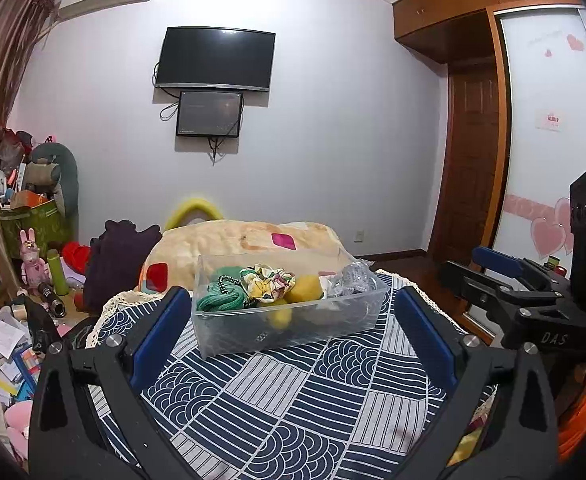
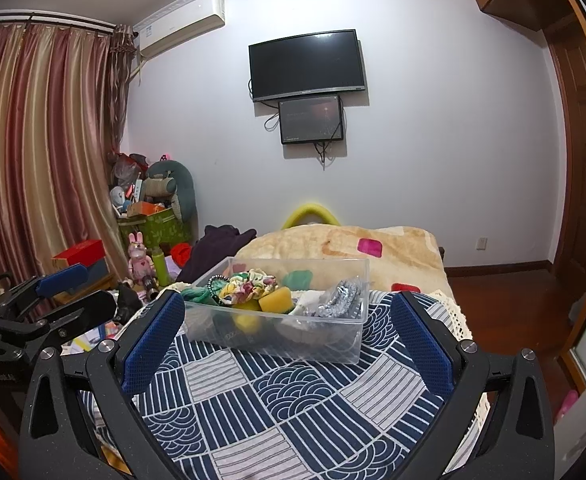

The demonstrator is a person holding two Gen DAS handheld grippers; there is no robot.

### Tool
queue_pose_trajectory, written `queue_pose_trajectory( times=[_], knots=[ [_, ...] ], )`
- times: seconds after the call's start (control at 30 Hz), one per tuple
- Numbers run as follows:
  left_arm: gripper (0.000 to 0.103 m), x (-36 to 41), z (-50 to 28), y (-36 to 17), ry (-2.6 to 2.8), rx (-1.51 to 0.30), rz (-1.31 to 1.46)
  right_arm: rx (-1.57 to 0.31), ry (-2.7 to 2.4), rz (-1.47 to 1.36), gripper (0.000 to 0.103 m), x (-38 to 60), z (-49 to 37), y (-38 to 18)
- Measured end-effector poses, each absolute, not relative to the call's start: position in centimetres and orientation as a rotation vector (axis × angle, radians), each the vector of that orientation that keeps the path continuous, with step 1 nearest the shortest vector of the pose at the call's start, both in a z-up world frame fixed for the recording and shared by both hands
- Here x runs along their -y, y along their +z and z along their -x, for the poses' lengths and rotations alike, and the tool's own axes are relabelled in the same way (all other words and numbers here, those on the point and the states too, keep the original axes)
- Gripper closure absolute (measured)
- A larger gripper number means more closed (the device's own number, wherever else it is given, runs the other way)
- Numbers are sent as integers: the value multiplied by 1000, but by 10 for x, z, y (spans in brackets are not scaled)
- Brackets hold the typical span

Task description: Organize soft objects

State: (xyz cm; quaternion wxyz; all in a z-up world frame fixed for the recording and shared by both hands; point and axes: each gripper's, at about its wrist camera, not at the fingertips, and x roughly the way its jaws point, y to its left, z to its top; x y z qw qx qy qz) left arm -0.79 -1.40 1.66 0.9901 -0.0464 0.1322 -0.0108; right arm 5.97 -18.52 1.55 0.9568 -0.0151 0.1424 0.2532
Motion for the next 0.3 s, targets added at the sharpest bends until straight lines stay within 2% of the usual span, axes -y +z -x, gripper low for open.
queue_pose_trajectory(
  times=[0.3],
  knots=[
    [0, 13, 8, 16, -33, -275, 112, -292, 515, 32, 0, 184, -58, 14]
  ],
)
